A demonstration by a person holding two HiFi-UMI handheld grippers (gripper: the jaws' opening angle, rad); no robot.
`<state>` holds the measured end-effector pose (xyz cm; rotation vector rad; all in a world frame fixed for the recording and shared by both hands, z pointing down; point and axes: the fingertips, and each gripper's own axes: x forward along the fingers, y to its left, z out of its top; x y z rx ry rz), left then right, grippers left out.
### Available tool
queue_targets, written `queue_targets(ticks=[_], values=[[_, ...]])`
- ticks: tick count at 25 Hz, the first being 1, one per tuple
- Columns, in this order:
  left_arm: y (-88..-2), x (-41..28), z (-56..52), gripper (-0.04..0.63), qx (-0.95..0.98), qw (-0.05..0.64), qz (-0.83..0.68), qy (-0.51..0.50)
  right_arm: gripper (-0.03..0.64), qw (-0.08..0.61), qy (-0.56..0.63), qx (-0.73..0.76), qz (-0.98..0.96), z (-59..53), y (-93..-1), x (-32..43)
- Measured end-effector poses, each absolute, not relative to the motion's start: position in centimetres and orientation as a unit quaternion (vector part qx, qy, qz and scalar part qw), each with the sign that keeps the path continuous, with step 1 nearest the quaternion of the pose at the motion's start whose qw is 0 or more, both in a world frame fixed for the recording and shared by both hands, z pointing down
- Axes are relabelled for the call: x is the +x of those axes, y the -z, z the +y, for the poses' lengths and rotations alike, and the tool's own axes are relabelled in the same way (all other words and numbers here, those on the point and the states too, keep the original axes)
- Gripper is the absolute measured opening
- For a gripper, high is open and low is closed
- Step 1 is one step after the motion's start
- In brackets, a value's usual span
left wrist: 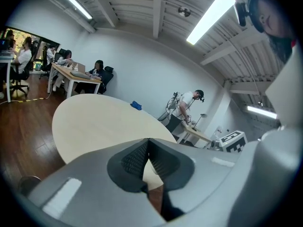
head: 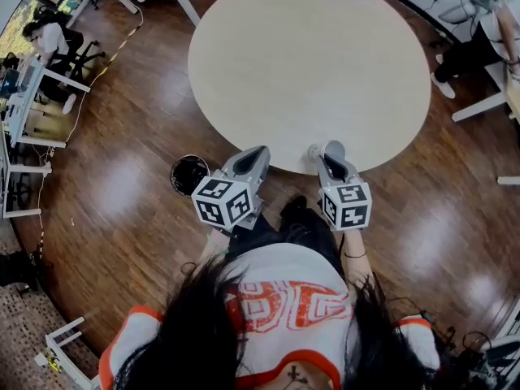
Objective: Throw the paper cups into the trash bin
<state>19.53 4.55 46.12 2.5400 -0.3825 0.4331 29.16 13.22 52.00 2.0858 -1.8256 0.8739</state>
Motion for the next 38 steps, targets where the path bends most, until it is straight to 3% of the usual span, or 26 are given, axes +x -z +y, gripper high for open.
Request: queue_targets(ticks=[15,38], values=[[-45.9,11.1,-3.1,0.0,0.921,0.292,-0.23,-0.119,0.029,0.155,-0.283,0.642,-0.695,3.3,-50.4,21.5],[-47.4,-13.7,-13.1,0.0,0.862,0.32,-0.387,-0.07,0.029,0.22,-0.262,0.489,-0.803,-11.0,-51.9,-2.1]])
